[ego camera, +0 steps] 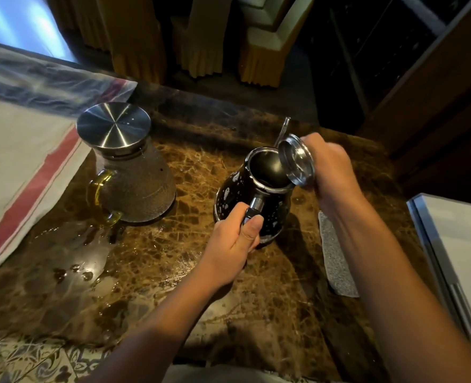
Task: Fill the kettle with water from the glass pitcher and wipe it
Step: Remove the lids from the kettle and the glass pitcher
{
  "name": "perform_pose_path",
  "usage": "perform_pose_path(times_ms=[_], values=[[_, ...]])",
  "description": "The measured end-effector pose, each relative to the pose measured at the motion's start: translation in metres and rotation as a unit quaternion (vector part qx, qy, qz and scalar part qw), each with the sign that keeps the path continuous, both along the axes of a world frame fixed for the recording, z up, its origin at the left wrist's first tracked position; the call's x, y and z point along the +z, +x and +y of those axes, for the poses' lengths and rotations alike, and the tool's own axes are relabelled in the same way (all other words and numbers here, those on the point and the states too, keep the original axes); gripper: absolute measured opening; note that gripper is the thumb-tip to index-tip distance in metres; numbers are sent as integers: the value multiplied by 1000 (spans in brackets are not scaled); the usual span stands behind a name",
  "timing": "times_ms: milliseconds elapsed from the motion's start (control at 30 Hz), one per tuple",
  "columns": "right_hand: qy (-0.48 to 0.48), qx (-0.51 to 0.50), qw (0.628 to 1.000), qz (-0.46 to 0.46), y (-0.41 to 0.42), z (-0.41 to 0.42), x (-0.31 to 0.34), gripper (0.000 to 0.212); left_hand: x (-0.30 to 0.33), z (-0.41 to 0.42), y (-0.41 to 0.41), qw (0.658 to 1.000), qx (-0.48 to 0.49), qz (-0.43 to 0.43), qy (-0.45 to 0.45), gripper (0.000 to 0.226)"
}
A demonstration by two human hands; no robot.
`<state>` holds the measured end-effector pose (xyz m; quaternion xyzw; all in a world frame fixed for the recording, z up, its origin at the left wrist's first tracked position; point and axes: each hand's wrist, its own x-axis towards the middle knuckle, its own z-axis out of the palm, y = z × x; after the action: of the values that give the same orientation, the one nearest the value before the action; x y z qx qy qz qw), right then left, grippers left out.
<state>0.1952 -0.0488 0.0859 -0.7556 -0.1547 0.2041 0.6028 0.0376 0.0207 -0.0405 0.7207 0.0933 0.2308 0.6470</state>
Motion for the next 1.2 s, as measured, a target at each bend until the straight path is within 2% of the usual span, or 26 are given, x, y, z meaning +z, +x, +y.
perform_pose_path(times_ms=[100,233,367,500,767,833,1000,1100,1200], values=[[43,40,998,22,-14,-14,1,51,0,2,0,1000,-7,-2,6,46],[57,55,996,-30,-22,-38,11,43,-1,2,-1,1000,-16,-13,-15,52],[-13,16,993,-113,-40,-73,6,43,-1,1,-2,1000,-9,-17,-17,58],[-60,-22,990,-123,-66,-108,-23,35,-3,-3,-3,999,20,-33,6,53],[-206,52,963,-166,-92,-159,-85,20,-2,-5,1,1000,11,-22,-6,26],[-233,74,954,-173,-96,-166,-95,20,1,-8,1,1000,14,-19,-9,27],[-257,86,947,-174,-98,-170,-117,19,8,-10,-3,999,37,25,1,26],[-250,88,948,-177,-99,-167,-122,8,11,-13,-8,997,60,43,14,26],[-244,95,951,-164,-101,-166,-129,11,15,-18,-9,994,81,67,17,27]])
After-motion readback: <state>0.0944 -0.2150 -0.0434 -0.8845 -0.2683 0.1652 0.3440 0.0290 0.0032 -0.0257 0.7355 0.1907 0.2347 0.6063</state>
